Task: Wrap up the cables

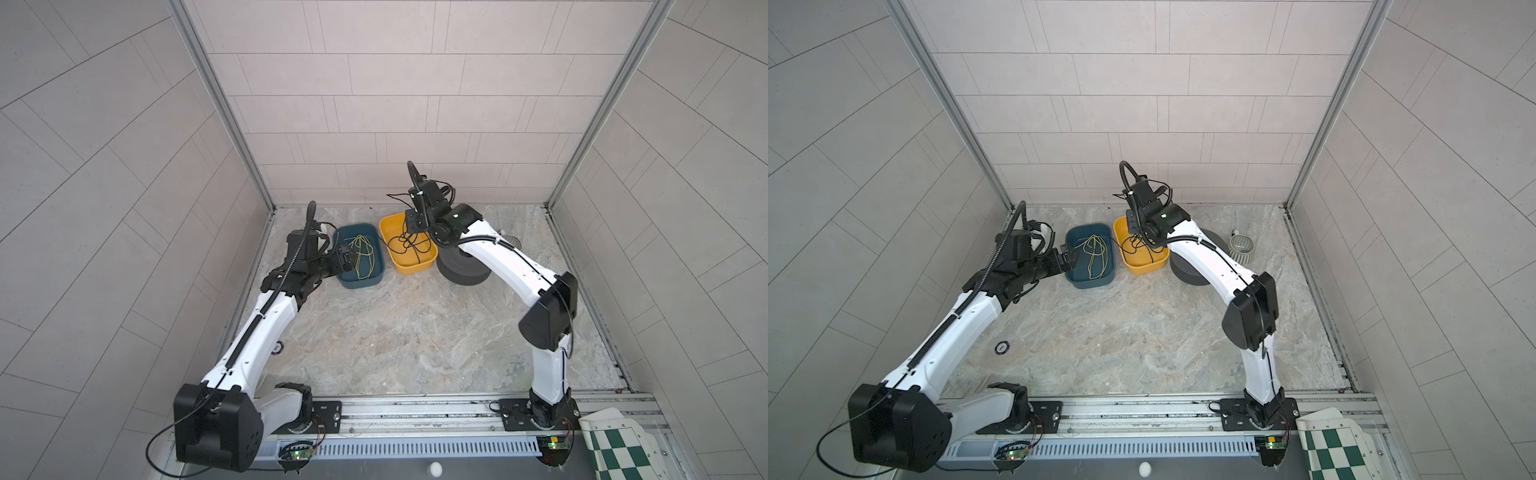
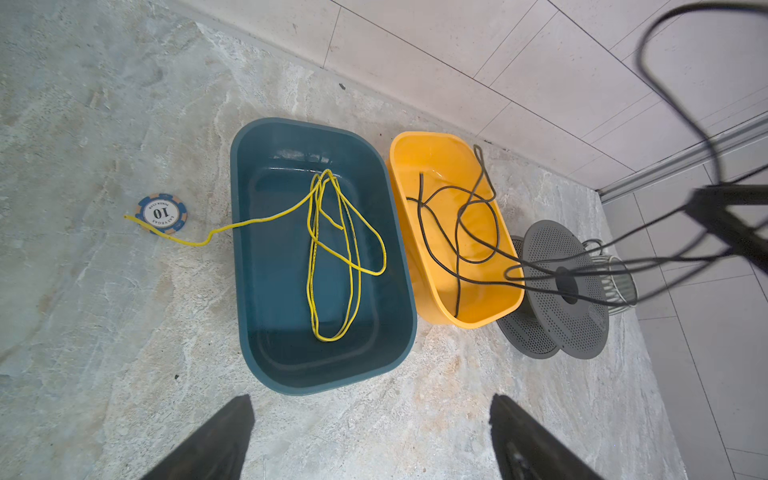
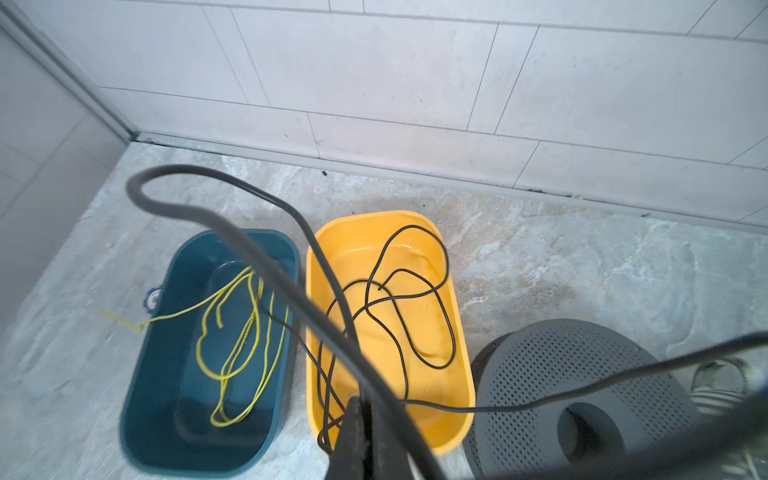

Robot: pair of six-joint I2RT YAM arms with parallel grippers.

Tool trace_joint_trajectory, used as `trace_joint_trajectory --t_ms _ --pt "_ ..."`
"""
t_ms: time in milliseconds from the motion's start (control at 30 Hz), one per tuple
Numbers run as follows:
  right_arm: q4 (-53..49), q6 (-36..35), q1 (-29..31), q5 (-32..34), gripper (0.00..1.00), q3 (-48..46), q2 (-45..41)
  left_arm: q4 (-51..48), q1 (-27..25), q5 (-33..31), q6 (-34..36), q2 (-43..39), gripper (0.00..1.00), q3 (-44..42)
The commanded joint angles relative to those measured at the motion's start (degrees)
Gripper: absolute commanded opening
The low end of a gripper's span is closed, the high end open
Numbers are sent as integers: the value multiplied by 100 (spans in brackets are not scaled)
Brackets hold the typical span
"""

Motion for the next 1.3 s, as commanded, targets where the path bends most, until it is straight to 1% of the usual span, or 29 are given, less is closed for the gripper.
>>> trace_joint_trajectory --t_ms 0,200,300,433,533,700,800,933,1000,1033,1067,1133,1267 --pt "-102 -163 42 -170 0 -457 -833 41 -23 -3 67 -91 95 -29" --pt "-748 3 29 -390 0 -1421 -2155 37 -34 27 59 -52 94 -13" --pt "-1003 244 -3 -422 0 -2040 -2873 50 -46 60 37 -17 94 -13" --pt "-976 809 -273 -813 0 -3228 -3826 49 -59 67 37 27 94 4" --pt "-921 1042 -517 -982 0 -4148 -4277 39 -63 64 33 56 94 10" --pt "-513 1232 -1152 -1321 0 -5488 -4503 15 -138 42 50 68 94 23" --pt "-193 1289 -1462 -1338 0 -5968 -4421 -13 -148 22 70 64 94 26" --pt "-23 1357 -1631 -1449 0 -6317 -4078 -47 -180 -30 106 46 94 38" --pt "-165 1429 -1632 -1410 7 -6284 -3881 -47 -183 -27 103 46 94 31" --pt "-280 1388 -1632 -1408 15 -6231 -3789 -47 -188 -19 105 45 94 37" --pt "-415 1321 -1632 -1437 27 -6150 -3704 -47 -184 -14 103 45 94 31" --pt "-713 1249 -1624 -1460 44 -5952 -3578 -47 -188 5 104 51 94 35" --pt "-1041 1113 -1533 -1277 67 -5651 -3636 -64 -198 5 118 61 94 52"
